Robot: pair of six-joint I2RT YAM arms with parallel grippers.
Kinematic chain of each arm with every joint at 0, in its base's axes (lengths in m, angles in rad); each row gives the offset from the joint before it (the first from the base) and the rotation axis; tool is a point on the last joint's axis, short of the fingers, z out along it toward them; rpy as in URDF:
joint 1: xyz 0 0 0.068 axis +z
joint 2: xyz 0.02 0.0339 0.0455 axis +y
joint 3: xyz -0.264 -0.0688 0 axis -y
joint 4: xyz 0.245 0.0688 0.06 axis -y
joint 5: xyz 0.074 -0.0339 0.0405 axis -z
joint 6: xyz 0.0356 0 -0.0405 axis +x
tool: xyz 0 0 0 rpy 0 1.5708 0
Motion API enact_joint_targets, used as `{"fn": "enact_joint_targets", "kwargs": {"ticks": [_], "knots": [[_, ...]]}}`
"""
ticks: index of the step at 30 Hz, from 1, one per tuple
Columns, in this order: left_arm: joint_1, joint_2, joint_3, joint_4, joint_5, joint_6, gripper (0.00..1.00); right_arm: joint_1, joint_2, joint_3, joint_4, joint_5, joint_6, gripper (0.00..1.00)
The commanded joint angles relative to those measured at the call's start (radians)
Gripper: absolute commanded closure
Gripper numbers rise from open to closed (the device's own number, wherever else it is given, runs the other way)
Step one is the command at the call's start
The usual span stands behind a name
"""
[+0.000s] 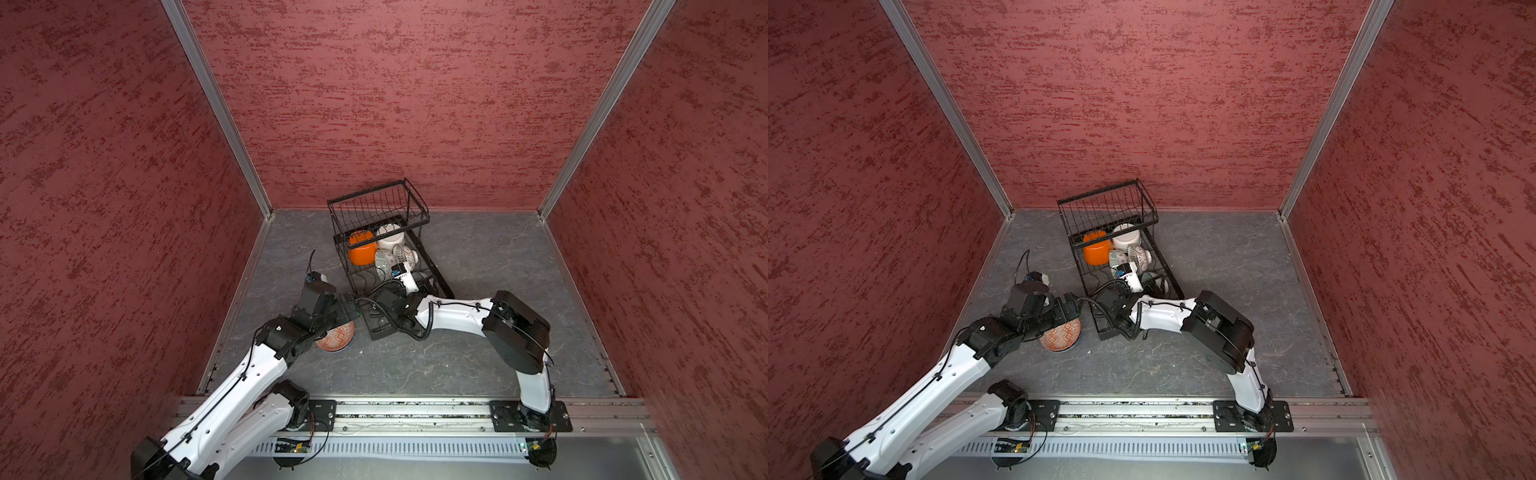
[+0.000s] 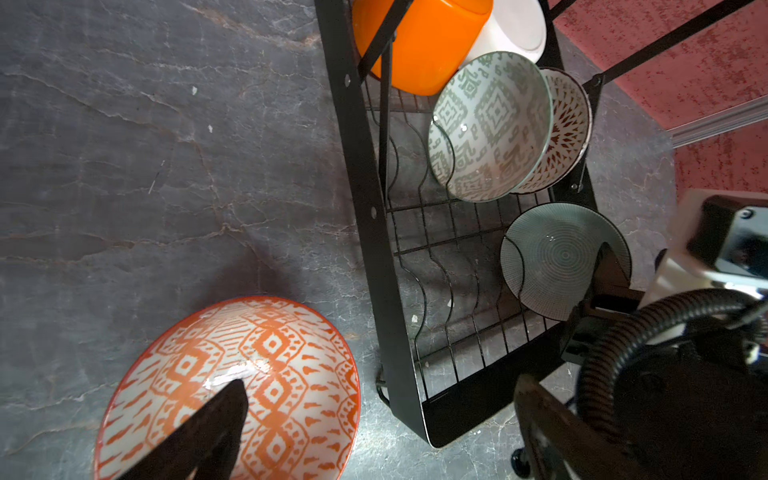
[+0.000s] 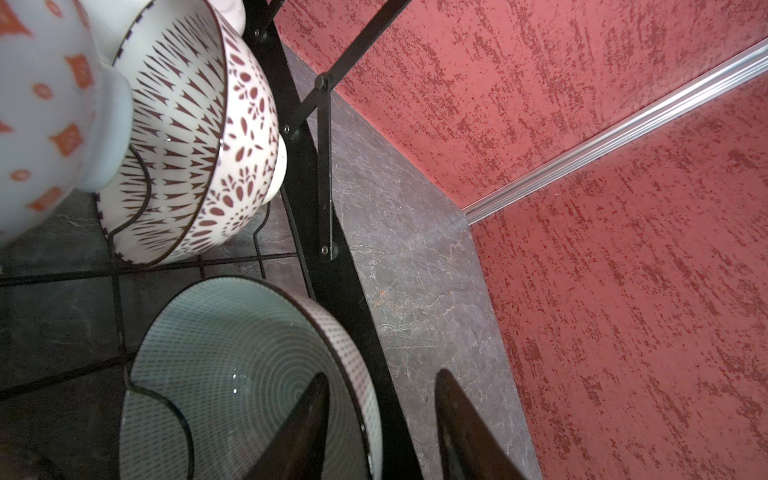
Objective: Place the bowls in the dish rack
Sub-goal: 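Lower the pale green bowl into the rack slot nearest the robot with the right gripper, then open the right gripper releasing the bowl while the left gripper moves over the orange-patterned bowl, then lower the left gripper and grasp the orange-patterned bowl rim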
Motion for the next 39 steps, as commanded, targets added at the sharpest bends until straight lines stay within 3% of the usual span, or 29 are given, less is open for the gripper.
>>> {"fn": "enact_joint_targets", "kwargs": {"ticks": [1,11,14,23,31,39], "knots": [[0.020,0.007,0.006,-0.045,-0.003,-0.013,0.00,0.005,-0.047,0.008,0.021,-0.006,0.014,0.50],[0.065,0.048,0.036,-0.104,0.003,-0.018,0.00,0.005,-0.181,-0.061,0.159,-0.076,-0.073,0.18],[0.069,0.055,0.048,-0.133,-0.008,-0.026,0.00,0.005,-0.220,-0.082,0.195,-0.117,-0.093,0.13],[0.086,0.063,0.110,-0.270,-0.068,-0.028,0.00,0.005,-0.351,-0.128,0.240,-0.262,-0.091,0.12],[0.089,0.161,0.157,-0.383,-0.120,-0.033,0.19,0.005,-0.480,-0.233,0.335,-0.307,-0.107,0.12],[0.088,0.204,0.131,-0.390,-0.094,-0.056,0.21,0.005,-0.517,-0.297,0.351,-0.310,-0.113,0.12]]}}
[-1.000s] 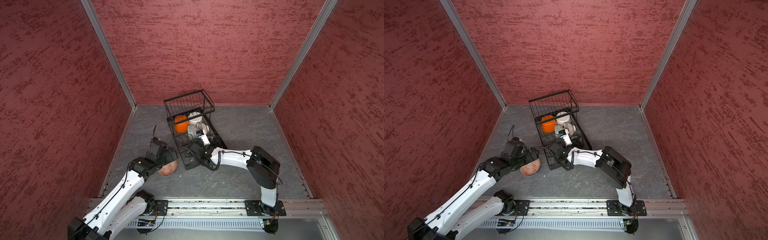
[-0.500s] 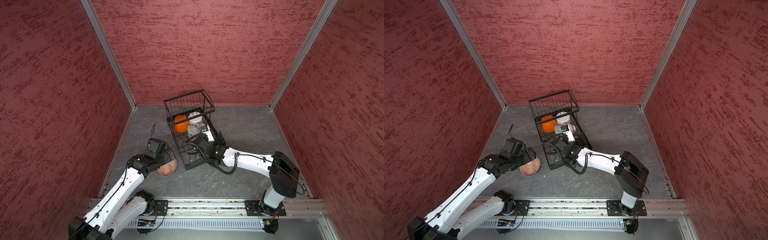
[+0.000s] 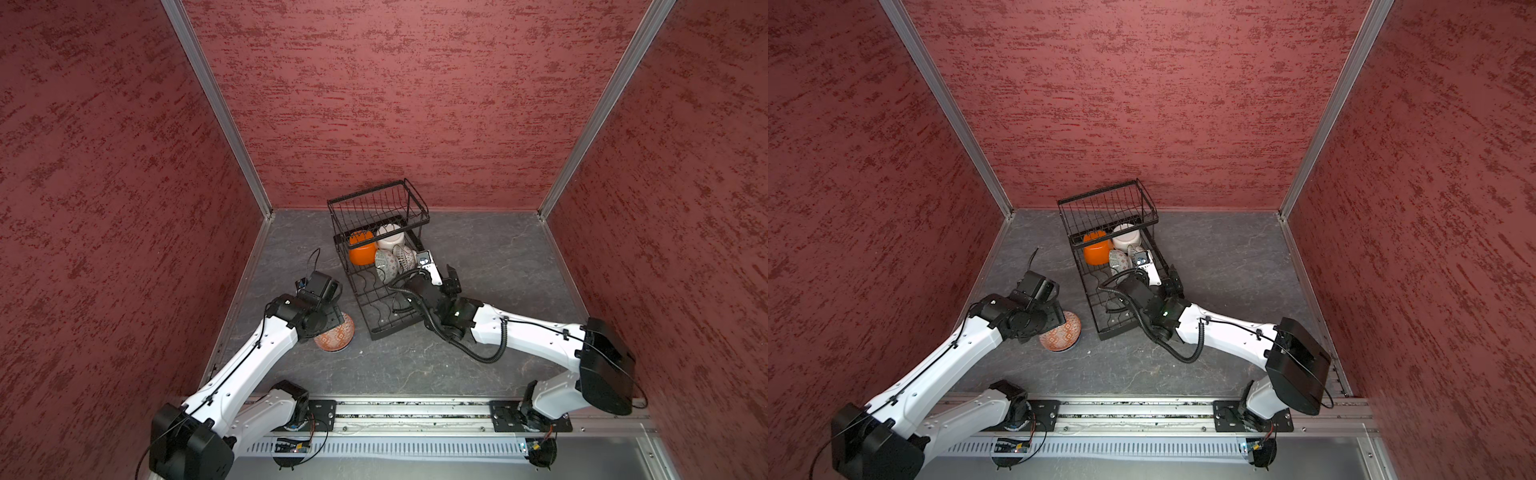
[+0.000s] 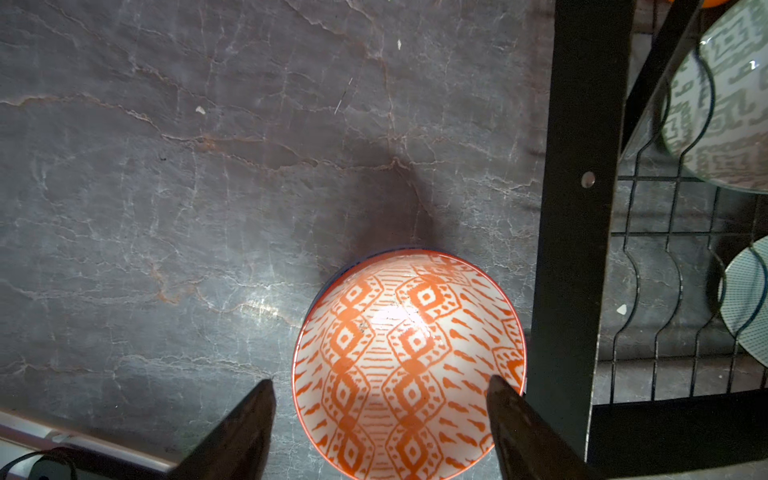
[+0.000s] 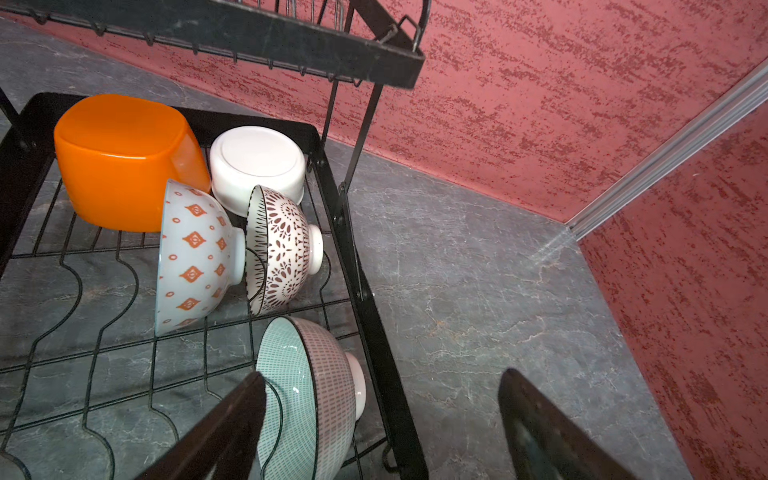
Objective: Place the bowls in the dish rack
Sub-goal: 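Lower the left gripper and grasp the orange-patterned bowl rim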
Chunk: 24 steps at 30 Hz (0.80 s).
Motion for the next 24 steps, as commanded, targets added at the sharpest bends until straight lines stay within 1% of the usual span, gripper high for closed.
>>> {"fn": "enact_joint_targets", "kwargs": {"ticks": [1,3,6,11,17,18,20,23,24], "knots": [[0.005,0.001,-0.012,-0.033,0.003,-0.018,0.21,0.005,-0.030,-0.028,0.037,-0.013,-0.001,0.12],[0.003,0.005,-0.017,-0.043,0.002,-0.023,0.23,0.005,-0.036,-0.045,0.050,-0.018,0.000,0.12],[0.005,0.027,-0.017,-0.039,0.016,-0.023,0.31,0.004,-0.042,-0.062,0.065,-0.026,0.002,0.12],[0.005,0.075,-0.027,-0.037,0.010,-0.028,0.37,0.005,-0.050,-0.081,0.077,-0.029,0.000,0.12],[0.008,0.079,-0.049,-0.022,0.011,-0.034,0.41,0.005,-0.049,-0.107,0.094,-0.030,-0.003,0.11],[0.008,0.079,-0.051,-0.018,0.011,-0.033,0.42,0.005,-0.076,-0.108,0.095,-0.032,-0.006,0.12],[0.008,0.082,-0.057,-0.014,0.009,-0.034,0.44,0.005,-0.075,-0.110,0.096,-0.032,-0.006,0.12],[0.009,0.090,-0.070,0.003,0.015,-0.033,0.49,0.005,-0.074,-0.112,0.092,-0.032,-0.003,0.12],[0.009,0.092,-0.076,0.011,0.021,-0.034,0.53,0.005,-0.074,-0.113,0.092,-0.030,-0.003,0.12]]}}
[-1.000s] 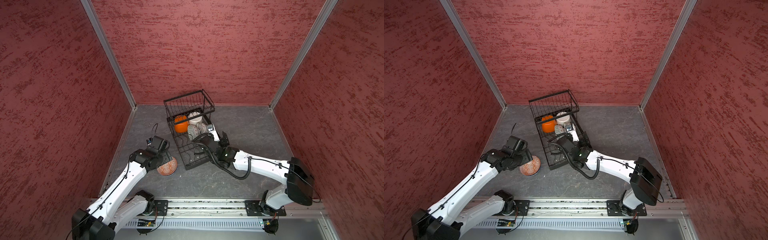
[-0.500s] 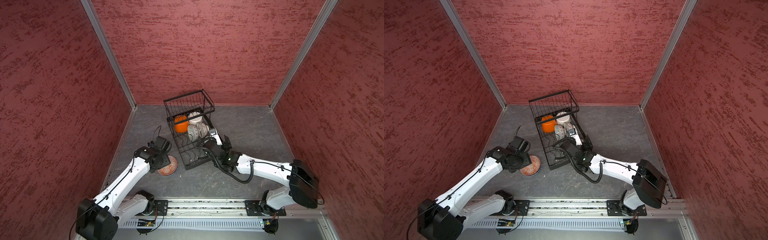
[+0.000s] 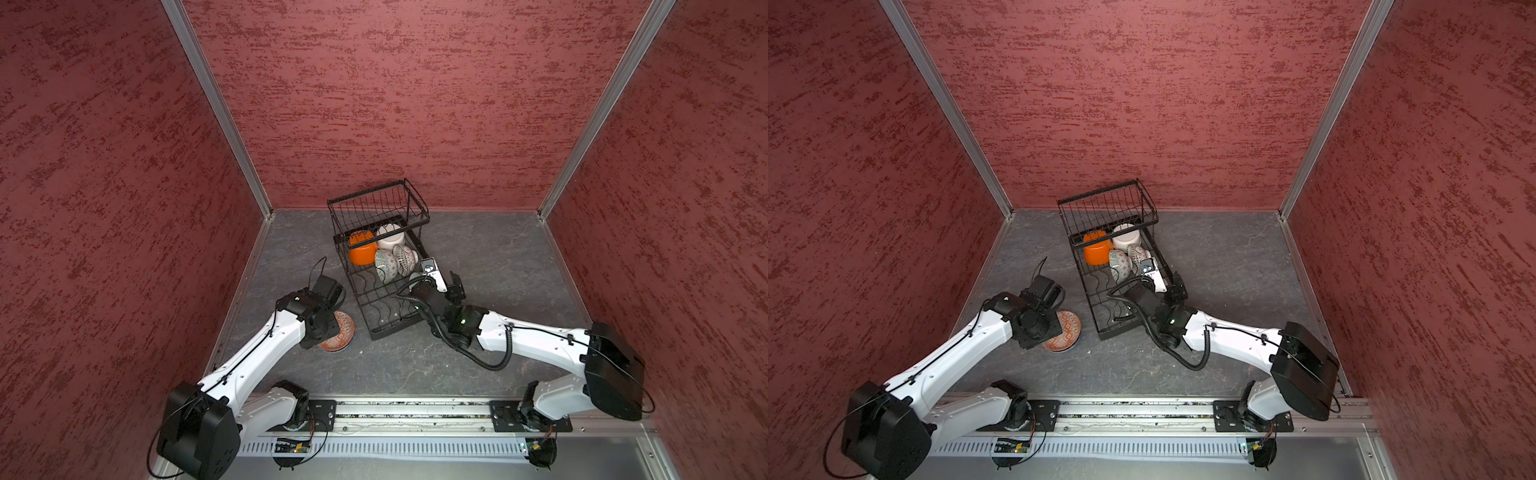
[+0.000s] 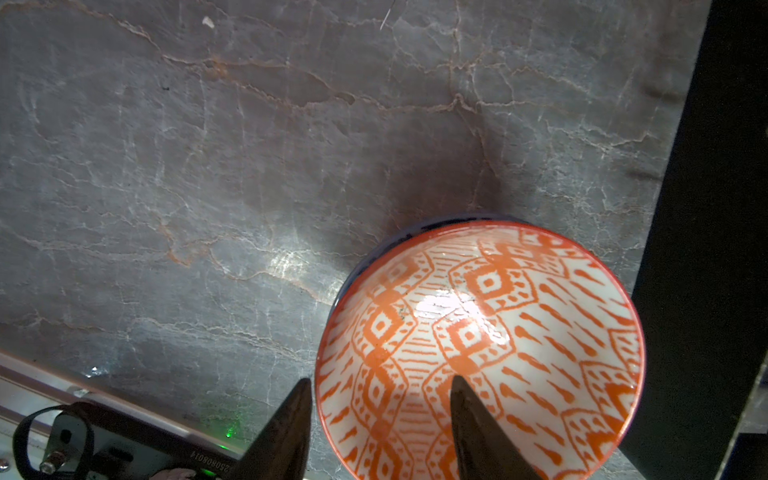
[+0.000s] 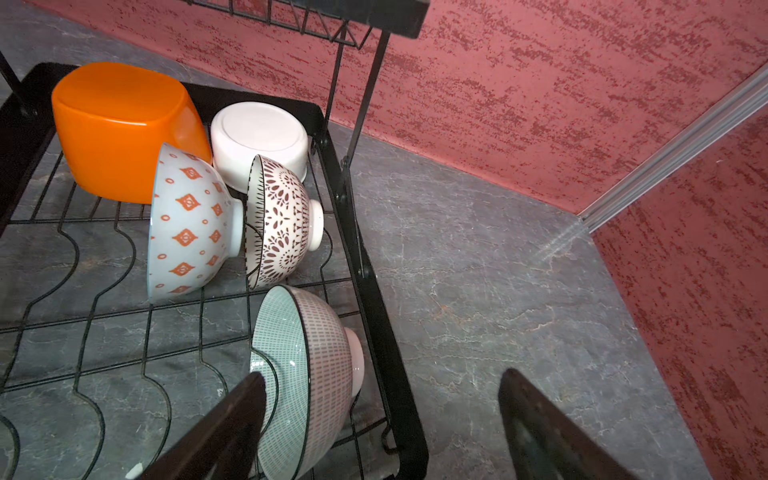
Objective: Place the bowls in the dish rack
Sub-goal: 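Lower the left gripper and grasp the orange-patterned bowl rim, then lift the orange-patterned bowl off the blue-patterned bowl with the left gripper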
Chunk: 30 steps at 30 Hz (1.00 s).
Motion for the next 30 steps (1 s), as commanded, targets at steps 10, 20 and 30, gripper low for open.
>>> {"fn": "enact_joint_targets", "kwargs": {"ticks": [10,20,30], "knots": [[0.007,0.004,-0.075,0.094,0.038,-0.010,0.64,0.005,-0.021,0.005,0.001,-0.002,0.004,0.12],[0.007,-0.031,-0.096,0.112,0.043,-0.002,0.82,0.005,-0.014,0.008,-0.006,-0.005,0.011,0.12],[0.006,-0.041,-0.102,0.123,0.048,0.002,0.93,0.005,0.025,0.030,-0.001,-0.009,0.003,0.12]]}}
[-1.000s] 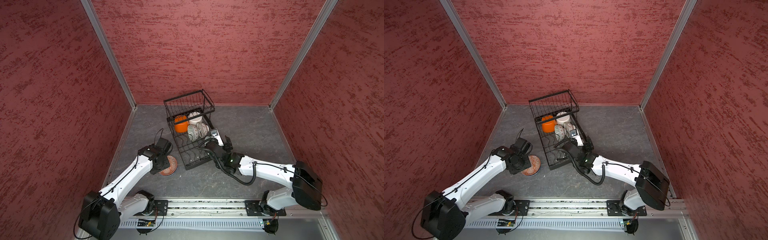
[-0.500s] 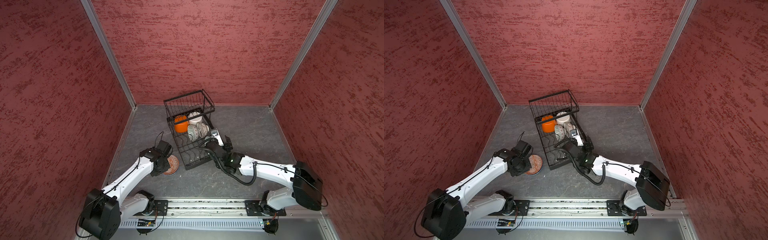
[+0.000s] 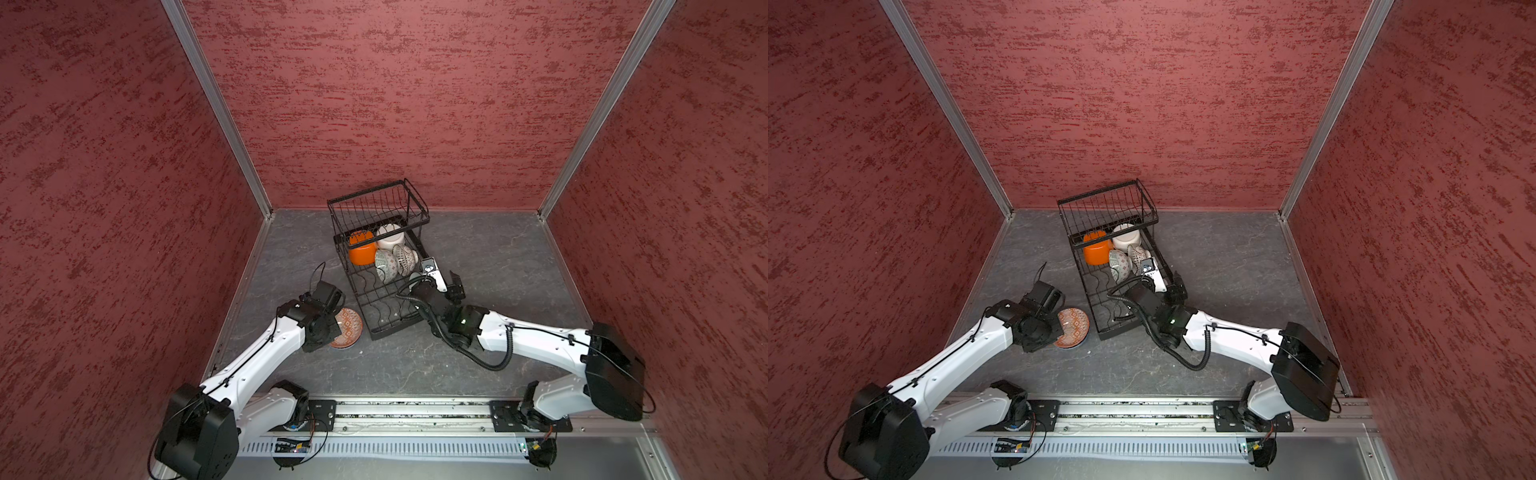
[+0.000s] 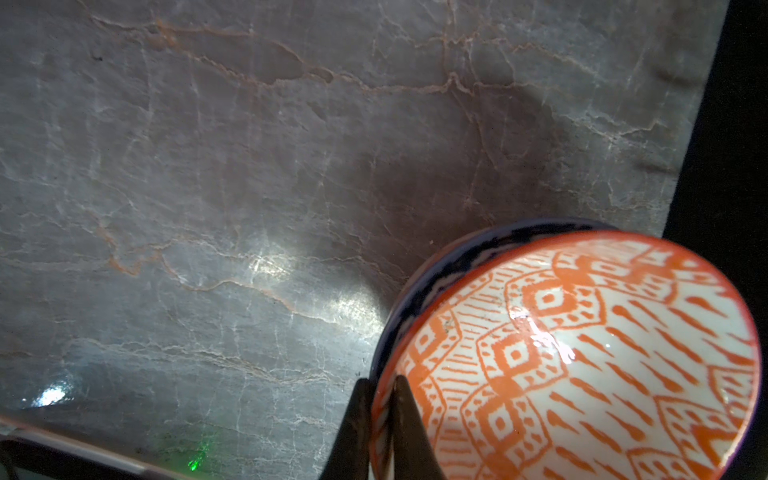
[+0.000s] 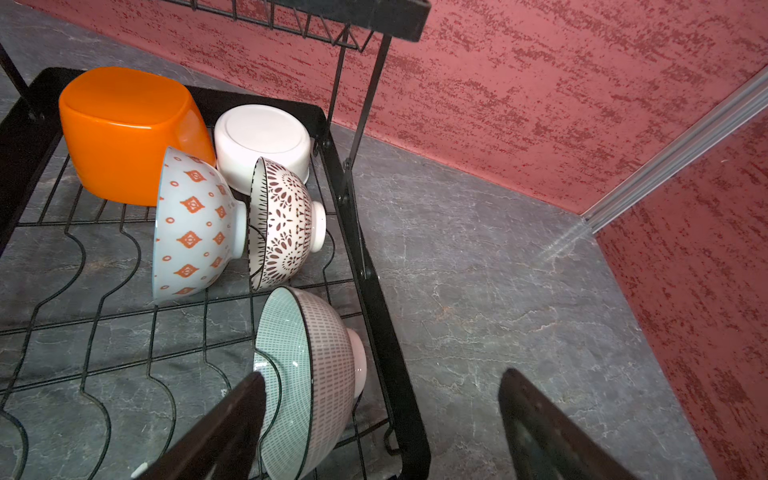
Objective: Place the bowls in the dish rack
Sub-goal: 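Lift the orange-patterned bowl off the blue-patterned bowl with the left gripper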
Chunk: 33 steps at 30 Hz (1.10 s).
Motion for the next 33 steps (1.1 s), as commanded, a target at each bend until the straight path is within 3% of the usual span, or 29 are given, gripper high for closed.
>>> {"fn": "enact_joint_targets", "kwargs": {"ticks": [1,9,33], "knots": [[0.003,-0.018,-0.014,0.016,0.005,0.006,0.94,0.004,0.021,0.028,-0.003,-0.004,0.002,0.12],[0.003,-0.048,-0.012,0.020,0.002,0.006,1.00,0.005,0.025,0.035,-0.014,-0.008,0.005,0.12],[0.007,-0.106,-0.003,0.016,-0.036,-0.007,1.00,0.007,0.064,0.063,-0.037,-0.022,-0.006,0.11]]}}
